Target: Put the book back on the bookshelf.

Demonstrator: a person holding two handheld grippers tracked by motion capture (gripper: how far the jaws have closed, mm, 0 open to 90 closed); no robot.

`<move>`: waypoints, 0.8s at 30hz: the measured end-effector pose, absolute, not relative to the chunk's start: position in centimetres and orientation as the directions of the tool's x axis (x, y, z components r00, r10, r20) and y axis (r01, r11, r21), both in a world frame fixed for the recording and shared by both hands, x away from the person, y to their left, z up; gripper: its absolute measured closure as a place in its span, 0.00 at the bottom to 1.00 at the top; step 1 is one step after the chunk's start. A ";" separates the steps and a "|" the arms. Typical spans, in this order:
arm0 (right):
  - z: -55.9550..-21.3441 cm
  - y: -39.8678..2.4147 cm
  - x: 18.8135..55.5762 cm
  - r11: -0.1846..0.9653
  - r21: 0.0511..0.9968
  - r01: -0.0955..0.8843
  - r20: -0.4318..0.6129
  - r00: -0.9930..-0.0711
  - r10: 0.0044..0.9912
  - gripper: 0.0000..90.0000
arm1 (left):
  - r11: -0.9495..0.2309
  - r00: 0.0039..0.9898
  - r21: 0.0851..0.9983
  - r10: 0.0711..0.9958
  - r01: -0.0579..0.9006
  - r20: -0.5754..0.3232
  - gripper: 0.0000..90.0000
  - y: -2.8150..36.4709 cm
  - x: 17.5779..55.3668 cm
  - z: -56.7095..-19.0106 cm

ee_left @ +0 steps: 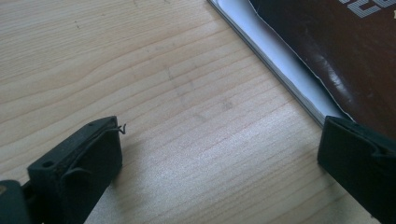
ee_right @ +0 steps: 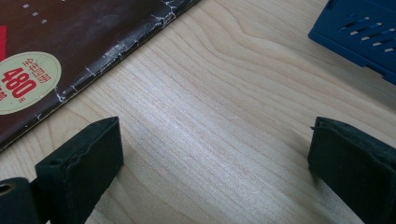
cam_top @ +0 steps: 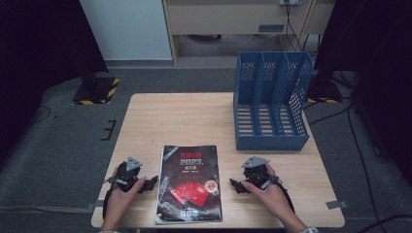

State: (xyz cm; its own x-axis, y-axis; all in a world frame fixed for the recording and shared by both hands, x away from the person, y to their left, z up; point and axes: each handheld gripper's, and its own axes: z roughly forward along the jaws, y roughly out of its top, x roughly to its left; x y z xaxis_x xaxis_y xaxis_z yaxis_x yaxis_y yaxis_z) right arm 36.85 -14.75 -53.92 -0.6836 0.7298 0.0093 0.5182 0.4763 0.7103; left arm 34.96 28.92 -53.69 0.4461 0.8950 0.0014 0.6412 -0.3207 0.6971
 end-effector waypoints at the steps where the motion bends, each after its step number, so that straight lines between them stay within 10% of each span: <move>1: -53.9 -14.7 36.8 0.475 0.711 0.519 0.009 -0.683 0.731 0.04 | -0.316 0.441 0.697 0.898 0.643 0.000 0.00 28.9 34.9 -53.7; 24: -53.9 -14.3 36.5 0.466 0.709 0.530 0.013 -0.670 0.742 0.04 | -0.275 0.408 0.722 0.913 0.635 -0.012 0.10 27.2 33.8 -51.4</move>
State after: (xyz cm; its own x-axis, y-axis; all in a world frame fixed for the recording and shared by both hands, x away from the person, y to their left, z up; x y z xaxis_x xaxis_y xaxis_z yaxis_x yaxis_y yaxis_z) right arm 36.52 -14.35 -53.91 -0.6699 0.7424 0.0130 0.5300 0.4659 0.7086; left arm 33.84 27.17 -51.39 0.4083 0.9128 -0.0122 0.6354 -0.2746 0.7217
